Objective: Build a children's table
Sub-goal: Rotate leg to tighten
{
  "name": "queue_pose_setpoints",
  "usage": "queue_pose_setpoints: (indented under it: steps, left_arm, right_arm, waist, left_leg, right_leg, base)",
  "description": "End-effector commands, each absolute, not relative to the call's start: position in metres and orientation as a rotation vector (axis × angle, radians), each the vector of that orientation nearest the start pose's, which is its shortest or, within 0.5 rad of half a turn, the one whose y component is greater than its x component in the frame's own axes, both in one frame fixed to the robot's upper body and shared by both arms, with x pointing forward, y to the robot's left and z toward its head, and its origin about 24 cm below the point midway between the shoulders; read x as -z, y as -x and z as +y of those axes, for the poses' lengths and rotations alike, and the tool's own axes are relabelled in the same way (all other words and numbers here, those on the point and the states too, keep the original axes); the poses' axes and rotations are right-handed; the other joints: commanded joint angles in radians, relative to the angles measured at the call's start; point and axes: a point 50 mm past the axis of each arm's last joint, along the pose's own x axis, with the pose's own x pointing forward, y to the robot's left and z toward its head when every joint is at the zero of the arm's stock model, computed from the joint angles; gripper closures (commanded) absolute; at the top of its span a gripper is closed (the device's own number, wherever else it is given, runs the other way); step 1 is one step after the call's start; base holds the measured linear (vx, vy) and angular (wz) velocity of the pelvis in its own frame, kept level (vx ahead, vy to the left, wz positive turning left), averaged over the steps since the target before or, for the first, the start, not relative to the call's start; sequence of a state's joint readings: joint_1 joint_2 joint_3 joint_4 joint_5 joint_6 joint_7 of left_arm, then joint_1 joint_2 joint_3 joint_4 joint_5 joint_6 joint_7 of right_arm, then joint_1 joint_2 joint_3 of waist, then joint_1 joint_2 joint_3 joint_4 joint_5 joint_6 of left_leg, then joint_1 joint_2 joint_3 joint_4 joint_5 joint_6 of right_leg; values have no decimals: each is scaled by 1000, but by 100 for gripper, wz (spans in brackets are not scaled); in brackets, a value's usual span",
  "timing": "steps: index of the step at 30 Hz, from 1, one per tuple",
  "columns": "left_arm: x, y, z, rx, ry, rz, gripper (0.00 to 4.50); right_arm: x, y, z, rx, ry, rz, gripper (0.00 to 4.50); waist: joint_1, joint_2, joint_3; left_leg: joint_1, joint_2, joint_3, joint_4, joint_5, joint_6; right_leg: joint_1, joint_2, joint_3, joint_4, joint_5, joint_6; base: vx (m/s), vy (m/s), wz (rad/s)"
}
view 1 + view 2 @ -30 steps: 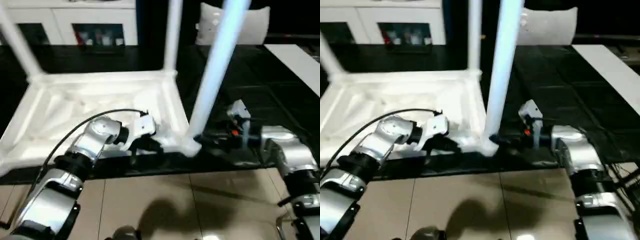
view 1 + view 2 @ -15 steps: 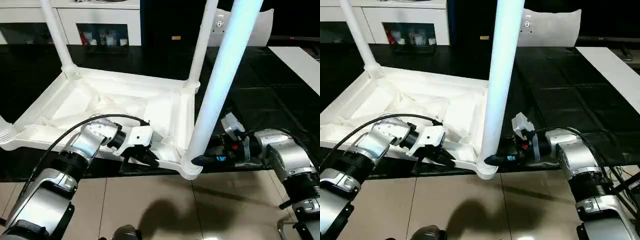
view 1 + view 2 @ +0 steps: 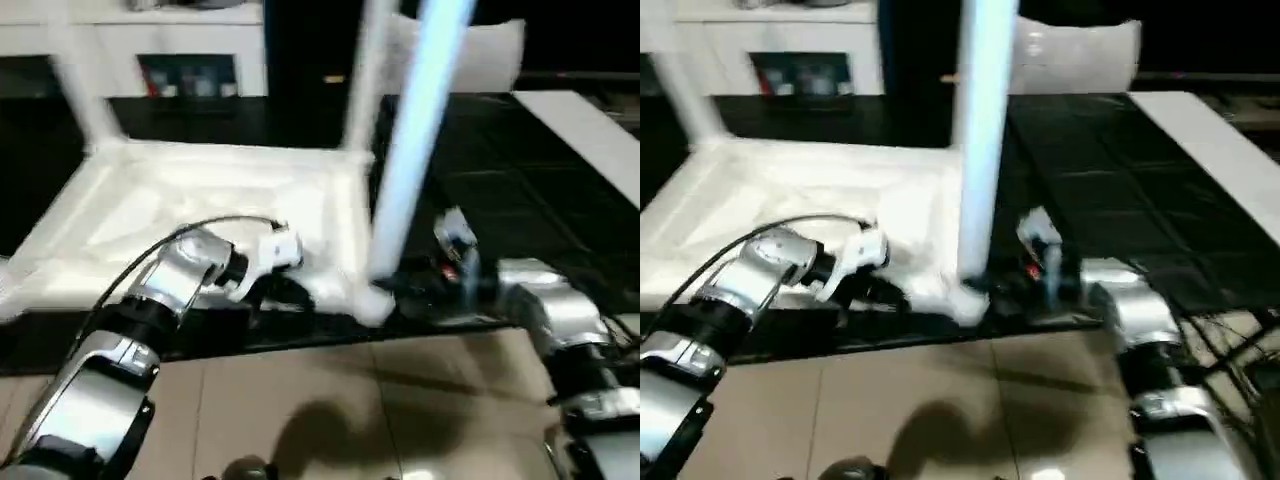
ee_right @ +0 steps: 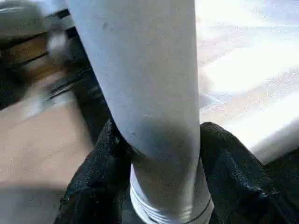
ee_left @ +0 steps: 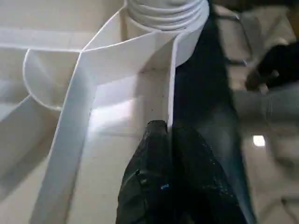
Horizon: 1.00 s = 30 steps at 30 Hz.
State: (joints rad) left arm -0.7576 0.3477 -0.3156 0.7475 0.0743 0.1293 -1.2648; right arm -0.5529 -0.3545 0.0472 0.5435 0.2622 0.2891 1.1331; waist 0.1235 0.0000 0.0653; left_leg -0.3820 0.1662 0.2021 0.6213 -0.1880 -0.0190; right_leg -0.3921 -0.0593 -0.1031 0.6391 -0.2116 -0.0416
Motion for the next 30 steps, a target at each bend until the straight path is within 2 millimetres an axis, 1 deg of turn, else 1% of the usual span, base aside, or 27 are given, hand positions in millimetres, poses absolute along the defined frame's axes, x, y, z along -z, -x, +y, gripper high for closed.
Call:
queue_pose_setpoints:
  steps: [1, 2, 3, 4, 5, 6, 7, 8, 9, 10, 11, 12, 13, 15, 18, 19, 20, 21, 22, 24, 25, 26, 27, 30]
  left_arm:
    - [-73, -335, 93, 1433, -376, 467, 450]
    - [-73, -338, 88, 1383, -354, 467, 450]
    - [-73, -344, 80, 1295, -323, 462, 450]
    - [-74, -347, 76, 1245, -308, 462, 450]
    - [-74, -350, 72, 1203, -301, 455, 450]
    - [-75, -351, 70, 1178, -298, 450, 450]
    - [-75, -351, 70, 1178, -298, 450, 450]
    - [-75, -353, 66, 1146, -292, 444, 450]
    - [-77, -355, 61, 1102, -295, 427, 450]
    - [-77, -355, 61, 1102, -295, 427, 450]
    - [-77, -356, 60, 1090, -296, 423, 450]
    - [-77, -356, 60, 1072, -310, 423, 450]
    - [-76, -357, 62, 1065, -328, 422, 450]
    - [-76, -356, 67, 1068, -354, 416, 450]
    - [-76, -356, 72, 1086, -389, 394, 450]
    - [-75, -356, 76, 1096, -402, 395, 450]
    - [-74, -355, 79, 1102, -409, 397, 450]
    - [-73, -354, 83, 1122, -425, 407, 450]
    - [-73, -354, 83, 1122, -425, 407, 450]
    - [-70, -348, 95, 1225, -486, 409, 450]
    - [-70, -347, 95, 1234, -489, 409, 450]
    - [-70, -344, 100, 1294, -514, 402, 450]
    - [-69, -342, 103, 1321, -527, 409, 450]
    - [-69, -338, 111, 1403, -571, 412, 450]
  right_arm:
    - [-69, -335, -151, -976, -57, 334, 254]
    - [-69, -340, -146, -905, -66, 338, 254]
    - [-69, -348, -138, -794, -89, 351, 255]
    - [-69, -351, -134, -733, -104, 361, 255]
    - [-68, -353, -130, -701, -111, 363, 255]
    - [-68, -354, -127, -684, -114, 363, 255]
    - [-68, -354, -127, -684, -114, 363, 255]
    - [-68, -356, -125, -664, -111, 352, 255]
    - [-70, -359, -122, -647, -101, 303, 200]
    - [-70, -359, -122, -647, -101, 303, 186]
    - [-71, -359, -122, -644, -105, 287, 186]
    - [-74, -359, -123, -640, -115, 267, 184]
    - [-75, -358, -124, -657, -109, 258, 176]
    - [-76, -354, -128, -700, -93, 238, 147]
    - [-77, -351, -137, -730, -70, 218, 139]
    - [-78, -349, -142, -750, -58, 211, 112]
    - [-78, -348, -146, -765, -51, 205, 112]
    - [-79, -345, -152, -790, -25, 197, 102]
    - [-79, -345, -152, -790, -25, 197, 97]
    - [-83, -336, -168, -899, 44, 191, 73]
    - [-83, -335, -169, -908, 48, 191, 65]
    - [-84, -329, -174, -983, 71, 210, 59]
    - [-85, -326, -177, -1023, 85, 220, 59]
    - [-87, -320, -182, -1118, 104, 243, 59]
  waist:
    - [4, 0, -70]
    - [-4, 3, -72]
    - [-16, 2, -73]
    - [-22, 1, -73]
    - [-26, -1, -76]
    - [-26, -2, -76]
    - [-23, -1, -76]
    - [-23, -1, -76]
    - [-22, 0, -81]
    - [-23, 0, -82]
    - [-21, 0, -82]
    - [-22, -2, -83]
    - [-21, 0, -83]
    - [-20, -1, -82]
    - [-14, -2, -82]
    - [-12, 1, -82]
    - [-11, 0, -81]
    - [-7, 2, -80]
    - [-6, 1, -80]
    - [2, 2, -79]
    - [3, 1, -78]
    - [4, 3, -79]
    - [6, -1, -79]
    - [15, 2, -78]
  left_leg:
    - [15, 89, -58, -84, -195, -6]
    - [16, 89, -59, -83, -188, -6]
    - [17, 86, -55, -82, -177, -6]
    - [18, 86, -55, -82, -176, -7]
    - [16, 80, -55, -78, -161, -5]
    - [11, 74, -50, -73, -137, 10]
    - [11, 73, -48, -70, -124, 24]
    - [11, 73, -48, -70, -124, 24]
    - [9, 76, -48, -70, -92, 42]
    - [10, 78, -47, -69, -89, 46]
    - [11, 79, -48, -70, -82, 56]
    - [12, 81, -47, -71, -76, 67]
    - [13, 82, -48, -72, -77, 73]
    - [14, 83, -46, -71, -87, 77]
    - [12, 82, -47, -71, -89, 83]
    - [13, 82, -47, -70, -90, 84]
    - [14, 82, -46, -70, -94, 84]
    - [14, 83, -45, -71, -102, 83]
    - [14, 83, -46, -71, -108, 82]
    - [13, 84, -46, -71, -121, 79]
    - [11, 84, -45, -70, -122, 81]
    - [14, 88, -47, -72, -122, 82]
    - [15, 88, -46, -72, -130, 84]
    - [15, 89, -45, -71, -134, 83]
  right_leg:
    - [52, -135, 73, -104, -317, -166]
    - [51, -134, 74, -99, -279, -179]
    - [49, -129, 75, -96, -238, -196]
    - [47, -129, 75, -96, -231, -204]
    - [50, -130, 74, -96, -218, -210]
    - [55, -131, 75, -99, -201, -206]
    - [54, -130, 75, -102, -191, -199]
    - [54, -130, 75, -102, -191, -199]
    - [55, -126, 74, -94, -130, -201]
    - [54, -126, 74, -93, -111, -205]
    - [54, -124, 73, -90, -81, -212]
    - [54, -123, 73, -87, -55, -219]
    - [55, -123, 72, -84, -40, -225]
    - [55, -125, 73, -86, -37, -228]
    - [58, -127, 73, -87, -39, -217]
    - [57, -127, 74, -87, -39, -213]
    - [57, -126, 74, -89, -44, -212]
    - [56, -126, 73, -90, -58, -210]
    - [56, -126, 73, -92, -69, -207]
    - [58, -126, 72, -95, -95, -197]
    - [58, -124, 72, -94, -94, -192]
    - [55, -123, 71, -91, -88, -191]
    - [54, -122, 71, -93, -98, -188]
    - [51, -125, 71, -94, -126, -190]
  base:
    - [0, 0, 0]
    - [0, 0, 0]
    - [0, 0, 0]
    - [0, 0, 0]
    - [0, 0, 0]
    - [0, 0, 0]
    - [0, 0, 0]
    - [0, 0, 0]
    - [0, 0, 0]
    - [0, 0, 0]
    - [0, 0, 0]
    - [0, 0, 0]
    - [0, 0, 0]
    - [0, 0, 0]
    - [0, 0, 0]
    - [0, 0, 0]
    - [0, 0, 0]
    - [0, 0, 0]
    - [0, 0, 0]
    - [0, 0, 0]
    - [0, 0, 0]
    - [0, 0, 0]
    - [0, 0, 0]
    - [0, 0, 0]
